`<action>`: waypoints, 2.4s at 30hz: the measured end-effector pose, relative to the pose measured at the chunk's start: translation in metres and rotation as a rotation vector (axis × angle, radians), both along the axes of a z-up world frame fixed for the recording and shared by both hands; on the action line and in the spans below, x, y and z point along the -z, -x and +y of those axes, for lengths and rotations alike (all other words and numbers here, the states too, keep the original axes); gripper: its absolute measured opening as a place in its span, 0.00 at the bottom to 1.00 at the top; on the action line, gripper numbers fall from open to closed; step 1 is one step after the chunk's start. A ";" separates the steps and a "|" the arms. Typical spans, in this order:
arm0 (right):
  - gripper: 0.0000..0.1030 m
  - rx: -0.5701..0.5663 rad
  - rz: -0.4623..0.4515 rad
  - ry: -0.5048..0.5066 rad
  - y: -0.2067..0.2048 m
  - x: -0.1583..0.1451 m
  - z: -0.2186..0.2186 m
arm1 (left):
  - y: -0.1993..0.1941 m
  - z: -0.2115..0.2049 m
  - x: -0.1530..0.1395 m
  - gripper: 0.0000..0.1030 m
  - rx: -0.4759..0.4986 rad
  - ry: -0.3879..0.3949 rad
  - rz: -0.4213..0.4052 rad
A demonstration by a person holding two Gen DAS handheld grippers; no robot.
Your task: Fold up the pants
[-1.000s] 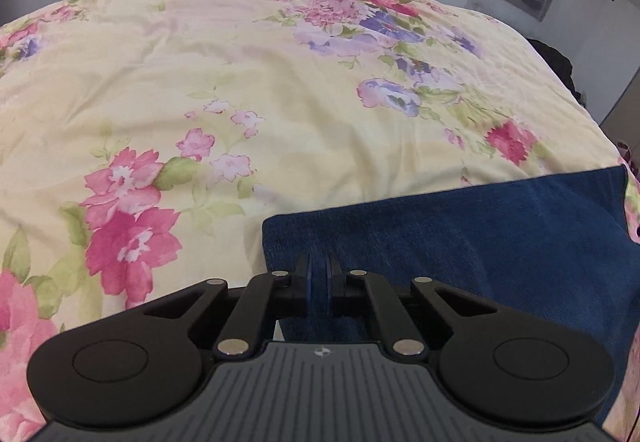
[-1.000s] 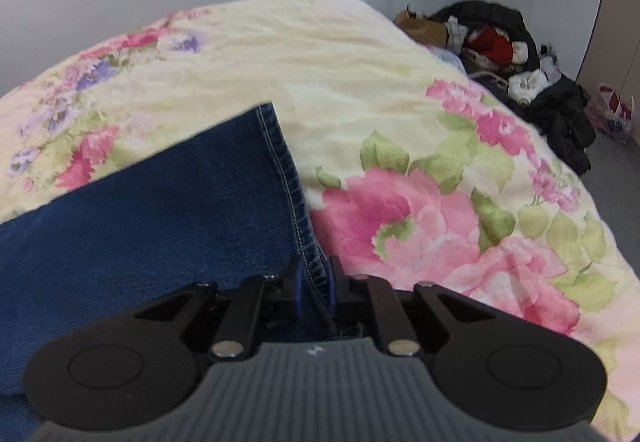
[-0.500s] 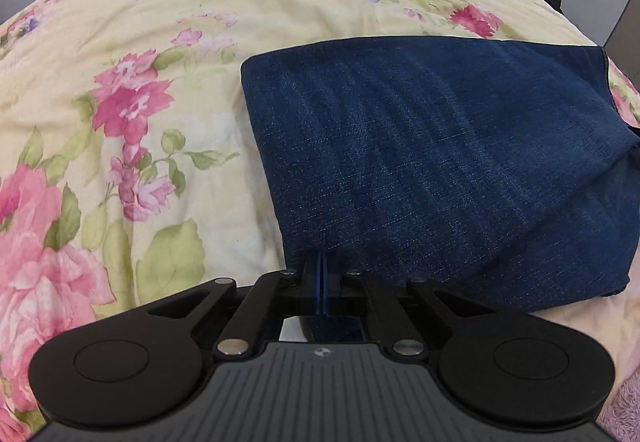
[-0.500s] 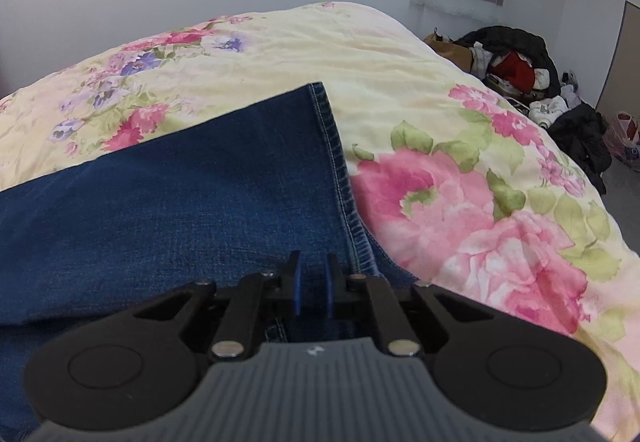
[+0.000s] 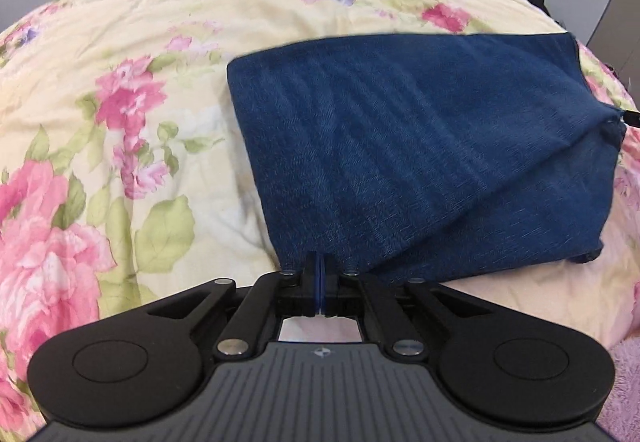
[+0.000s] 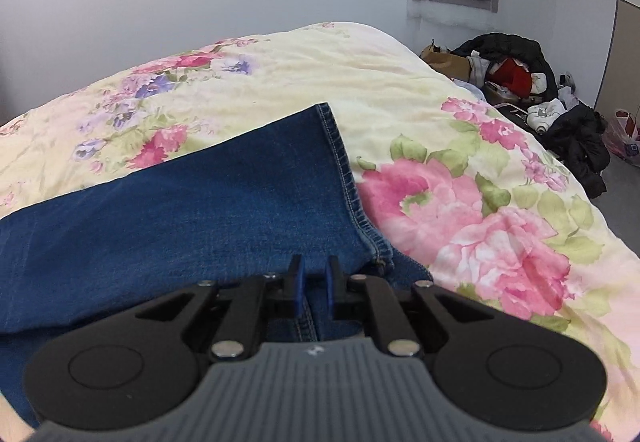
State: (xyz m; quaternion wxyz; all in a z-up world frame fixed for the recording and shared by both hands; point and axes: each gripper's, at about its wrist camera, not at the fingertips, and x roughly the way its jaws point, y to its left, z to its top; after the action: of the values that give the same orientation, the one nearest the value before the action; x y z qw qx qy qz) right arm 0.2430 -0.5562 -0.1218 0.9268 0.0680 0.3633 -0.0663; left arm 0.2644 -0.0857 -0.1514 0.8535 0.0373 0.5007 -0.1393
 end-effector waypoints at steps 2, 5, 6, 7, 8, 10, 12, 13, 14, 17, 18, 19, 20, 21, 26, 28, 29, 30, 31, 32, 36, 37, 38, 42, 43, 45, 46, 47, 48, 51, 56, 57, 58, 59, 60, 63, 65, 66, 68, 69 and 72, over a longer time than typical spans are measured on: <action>0.04 -0.013 0.009 -0.024 0.013 0.000 0.004 | -0.003 0.002 0.011 0.01 -0.009 0.015 0.036; 0.04 -0.013 0.025 -0.078 0.036 0.004 0.008 | -0.005 0.001 0.013 0.01 -0.025 0.023 0.055; 0.04 -0.007 0.032 -0.092 0.042 0.006 0.008 | -0.005 0.001 0.011 0.01 -0.033 0.024 0.060; 0.04 0.002 0.039 -0.112 0.049 0.008 0.007 | -0.004 0.001 0.007 0.01 -0.036 0.021 0.059; 0.05 0.015 0.043 -0.142 0.057 0.011 0.005 | -0.003 0.000 0.003 0.01 -0.037 0.019 0.053; 0.14 0.049 0.049 -0.217 0.070 0.014 -0.001 | 0.000 0.002 -0.009 0.02 -0.042 0.034 0.030; 0.39 0.096 0.037 -0.287 0.079 0.015 -0.011 | 0.001 0.003 -0.022 0.04 -0.050 0.064 -0.002; 0.43 0.124 0.026 -0.340 0.082 0.016 -0.018 | -0.001 0.002 -0.027 0.04 -0.054 0.073 -0.012; 0.47 0.148 0.021 -0.392 0.083 0.017 -0.026 | -0.004 -0.001 -0.031 0.05 -0.057 0.077 -0.020; 0.59 0.243 0.000 -0.561 0.077 0.025 -0.050 | -0.017 -0.015 -0.041 0.05 -0.052 0.075 -0.051; 0.65 0.268 -0.012 -0.612 0.074 0.028 -0.056 | -0.023 -0.022 -0.043 0.05 -0.046 0.080 -0.058; 0.69 0.296 -0.024 -0.662 0.068 0.032 -0.063 | -0.027 -0.029 -0.045 0.05 -0.038 0.085 -0.062; 0.75 0.323 -0.032 -0.710 0.062 0.037 -0.070 | -0.032 -0.036 -0.046 0.05 -0.028 0.087 -0.068; 0.75 0.346 -0.040 -0.757 0.056 0.042 -0.075 | -0.036 -0.045 -0.048 0.05 -0.016 0.087 -0.076; 0.74 0.443 -0.084 -0.922 0.024 0.074 -0.098 | -0.058 -0.084 -0.047 0.07 0.050 0.103 -0.098; 0.69 0.451 -0.105 -0.949 0.014 0.082 -0.101 | -0.070 -0.099 -0.042 0.08 0.073 0.108 -0.104; 0.64 0.448 -0.111 -0.954 0.008 0.086 -0.102 | -0.075 -0.106 -0.041 0.08 0.084 0.108 -0.106; 0.56 0.445 -0.113 -0.954 0.004 0.089 -0.103 | -0.081 -0.114 -0.039 0.08 0.094 0.109 -0.107; 0.51 0.441 -0.110 -0.947 -0.001 0.092 -0.104 | -0.086 -0.120 -0.037 0.08 0.098 0.114 -0.112; 0.42 0.438 -0.108 -0.938 -0.004 0.094 -0.104 | -0.091 -0.126 -0.035 0.08 0.104 0.122 -0.115; 0.20 0.363 -0.142 -0.880 -0.005 0.084 -0.104 | -0.114 -0.151 -0.030 0.09 0.129 0.123 -0.139; 0.19 0.338 -0.159 -0.857 -0.004 0.077 -0.103 | -0.121 -0.157 -0.029 0.09 0.134 0.121 -0.145; 0.18 0.317 -0.171 -0.830 -0.004 0.070 -0.102 | -0.128 -0.163 -0.028 0.09 0.136 0.119 -0.151; 0.16 0.261 -0.204 -0.753 -0.005 0.046 -0.098 | -0.152 -0.185 -0.018 0.09 0.153 0.128 -0.145; 0.15 0.244 -0.216 -0.730 -0.006 0.040 -0.096 | -0.157 -0.191 -0.014 0.09 0.157 0.124 -0.143; 0.15 0.216 -0.225 -0.683 -0.009 0.030 -0.091 | -0.162 -0.201 -0.005 0.09 0.166 0.099 -0.151; 0.15 0.205 -0.225 -0.669 -0.010 0.026 -0.090 | -0.164 -0.206 0.002 0.09 0.168 0.084 -0.154; 0.15 0.196 -0.222 -0.664 -0.011 0.024 -0.090 | -0.165 -0.210 0.007 0.09 0.162 0.080 -0.151; 0.15 0.191 -0.217 -0.662 -0.010 0.024 -0.091 | -0.166 -0.212 0.011 0.09 0.158 0.076 -0.154; 0.15 0.193 -0.198 -0.660 -0.013 0.022 -0.092 | -0.158 -0.215 0.009 0.08 0.168 0.046 -0.189; 0.15 0.203 -0.187 -0.648 -0.010 0.022 -0.091 | -0.122 -0.215 -0.008 0.08 0.210 0.073 -0.177; 0.15 0.203 -0.187 -0.642 -0.010 0.021 -0.090 | -0.114 -0.216 -0.008 0.09 0.222 0.079 -0.155; 0.15 0.204 -0.187 -0.638 -0.008 0.019 -0.088 | -0.107 -0.217 -0.006 0.09 0.230 0.086 -0.130; 0.15 0.207 -0.188 -0.638 -0.007 0.017 -0.087 | -0.098 -0.217 -0.005 0.08 0.229 0.093 -0.126; 0.15 0.209 -0.190 -0.639 -0.007 0.016 -0.086 | -0.087 -0.217 -0.003 0.08 0.229 0.099 -0.133; 0.15 0.211 -0.192 -0.621 -0.007 0.012 -0.081 | -0.061 -0.219 0.001 0.08 0.231 0.093 -0.144; 0.15 0.212 -0.187 -0.611 -0.007 0.009 -0.079 | -0.050 -0.219 0.000 0.08 0.214 0.100 -0.138; 0.15 0.212 -0.185 -0.609 -0.008 0.007 -0.078 | -0.046 -0.218 -0.001 0.08 0.204 0.117 -0.123; 0.15 0.210 -0.183 -0.602 -0.007 0.003 -0.076 | -0.038 -0.218 -0.002 0.06 0.188 0.126 -0.117; 0.15 0.209 -0.183 -0.597 -0.008 0.001 -0.075 | -0.033 -0.219 -0.002 0.05 0.186 0.132 -0.111; 0.15 0.209 -0.182 -0.596 -0.007 -0.005 -0.070 | -0.019 -0.223 0.002 0.05 0.232 0.152 -0.069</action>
State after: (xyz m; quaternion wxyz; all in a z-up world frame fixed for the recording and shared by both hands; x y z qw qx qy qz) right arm 0.2498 -0.6267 -0.1164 0.8830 0.3787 0.2737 -0.0454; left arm 0.2834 -0.3088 -0.1531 0.8488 0.0351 0.4514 -0.2730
